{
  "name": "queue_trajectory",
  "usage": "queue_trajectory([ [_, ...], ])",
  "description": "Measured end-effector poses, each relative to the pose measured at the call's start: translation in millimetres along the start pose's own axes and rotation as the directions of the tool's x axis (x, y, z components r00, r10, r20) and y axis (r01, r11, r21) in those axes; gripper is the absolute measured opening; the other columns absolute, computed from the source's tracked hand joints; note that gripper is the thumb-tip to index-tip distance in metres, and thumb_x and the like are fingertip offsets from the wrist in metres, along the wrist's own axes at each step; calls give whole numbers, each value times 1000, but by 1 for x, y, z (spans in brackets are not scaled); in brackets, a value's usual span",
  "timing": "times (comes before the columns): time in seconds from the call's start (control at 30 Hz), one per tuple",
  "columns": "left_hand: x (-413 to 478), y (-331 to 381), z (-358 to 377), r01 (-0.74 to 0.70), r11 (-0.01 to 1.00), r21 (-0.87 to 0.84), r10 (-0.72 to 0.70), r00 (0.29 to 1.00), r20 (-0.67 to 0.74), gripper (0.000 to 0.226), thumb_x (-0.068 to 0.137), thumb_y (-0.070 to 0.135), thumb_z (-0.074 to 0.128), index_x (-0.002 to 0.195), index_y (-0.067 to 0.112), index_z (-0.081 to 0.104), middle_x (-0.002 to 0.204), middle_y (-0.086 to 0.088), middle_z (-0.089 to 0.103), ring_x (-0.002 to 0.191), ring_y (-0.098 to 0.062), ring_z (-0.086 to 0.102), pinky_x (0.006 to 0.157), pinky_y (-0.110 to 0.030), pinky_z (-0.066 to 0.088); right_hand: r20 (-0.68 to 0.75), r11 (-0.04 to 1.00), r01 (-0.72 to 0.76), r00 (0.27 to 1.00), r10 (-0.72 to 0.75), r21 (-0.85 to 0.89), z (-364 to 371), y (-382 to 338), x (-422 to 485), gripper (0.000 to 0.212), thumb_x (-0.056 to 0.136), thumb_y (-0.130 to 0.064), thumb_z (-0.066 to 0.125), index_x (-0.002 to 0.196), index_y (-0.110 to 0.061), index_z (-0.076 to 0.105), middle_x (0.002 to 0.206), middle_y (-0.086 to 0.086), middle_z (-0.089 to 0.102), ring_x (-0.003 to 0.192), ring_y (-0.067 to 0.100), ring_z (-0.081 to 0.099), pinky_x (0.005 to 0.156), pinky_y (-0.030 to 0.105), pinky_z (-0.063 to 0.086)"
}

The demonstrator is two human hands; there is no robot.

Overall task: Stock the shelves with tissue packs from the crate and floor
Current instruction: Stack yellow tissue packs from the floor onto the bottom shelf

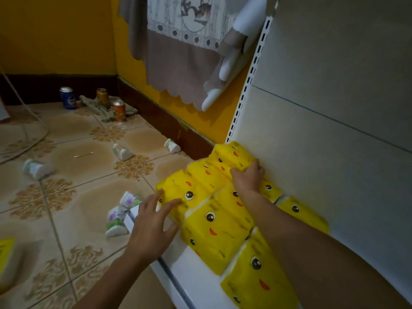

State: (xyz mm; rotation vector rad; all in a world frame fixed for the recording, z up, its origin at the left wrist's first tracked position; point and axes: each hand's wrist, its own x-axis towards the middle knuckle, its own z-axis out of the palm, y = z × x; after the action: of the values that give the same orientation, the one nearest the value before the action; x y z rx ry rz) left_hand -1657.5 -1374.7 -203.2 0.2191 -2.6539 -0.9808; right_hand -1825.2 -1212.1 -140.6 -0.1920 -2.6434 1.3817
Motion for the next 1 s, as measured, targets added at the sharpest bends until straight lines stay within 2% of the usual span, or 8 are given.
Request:
queue_trajectory([
  [0.1, 0, 4, -1, 89, 995, -40, -87, 995, 42, 60, 75, 46, 48, 134, 42, 37, 154, -10, 13, 140, -29, 17, 111, -41, 22, -33, 983, 55, 998, -62, -176, -3, 7, 7, 74, 83, -26, 66, 145, -11, 27, 140, 20, 31, 129, 35, 34, 105, 36, 31],
  [0.17, 1, 6, 4, 116, 988, -105, -108, 991, 77, 57, 86, 36, 57, 137, 38, 33, 154, -6, 13, 139, -22, 23, 108, -33, 26, -38, 971, 72, 996, -82, -227, -7, 6, 11, 71, 83, -30, 68, 143, -16, 32, 137, 20, 32, 123, 37, 41, 100, 38, 37],
  [0.27, 3, 7, 10, 138, 976, -170, -126, 989, 78, 58, 88, 23, 58, 139, 34, 31, 152, -2, 21, 132, -18, 35, 101, -27, 31, 1, 987, 39, 999, -40, -155, -10, 5, 15, 73, 82, -24, 70, 144, -18, 31, 138, 22, 32, 121, 39, 44, 98, 37, 38],
  [0.37, 3, 5, 10, 137, 968, -212, -126, 990, 61, 58, 83, 33, 54, 138, 33, 34, 150, -1, 28, 132, -18, 35, 99, -24, 30, 20, 997, 25, 1000, -23, -78, -10, 6, 13, 76, 81, -21, 71, 144, -17, 29, 138, 22, 34, 125, 38, 41, 101, 36, 35],
  [0.53, 1, 0, 10, 147, 960, -239, -134, 989, 68, 58, 86, 24, 59, 137, 36, 33, 149, -4, 29, 132, -23, 36, 106, -35, 33, 56, 995, 68, 996, -64, -75, -10, 9, 15, 79, 86, -18, 66, 148, -9, 19, 146, 17, 35, 137, 30, 31, 111, 35, 25],
  [0.7, 0, -1, 8, 132, 955, -267, -118, 991, 66, 62, 87, 17, 59, 129, 48, 26, 148, -4, 30, 130, -25, 39, 101, -46, 41, 64, 996, 55, 997, -50, -77, -12, 9, 15, 79, 85, -16, 66, 149, -10, 19, 146, 15, 37, 136, 30, 33, 110, 37, 29],
  [0.83, -7, -4, 0, 113, 955, -275, -105, 993, 44, 60, 86, 19, 58, 127, 51, 26, 149, -2, 30, 130, -23, 39, 103, -45, 39, 85, 995, -1, 996, 9, -96, -12, 2, 13, 79, 86, -8, 59, 150, -15, 14, 145, 17, 35, 134, 35, 34, 107, 40, 33],
  [1.0, -18, -13, -20, 133, 982, -133, -138, 990, -28, 61, 86, 11, 57, 138, 35, 36, 151, -1, 28, 139, -18, 25, 109, -34, 27, 4, 981, 86, 996, -87, -171, 0, -21, -2, 86, 84, -27, 67, 150, -17, 12, 156, 10, 16, 141, 32, 18, 112, 43, 24],
])
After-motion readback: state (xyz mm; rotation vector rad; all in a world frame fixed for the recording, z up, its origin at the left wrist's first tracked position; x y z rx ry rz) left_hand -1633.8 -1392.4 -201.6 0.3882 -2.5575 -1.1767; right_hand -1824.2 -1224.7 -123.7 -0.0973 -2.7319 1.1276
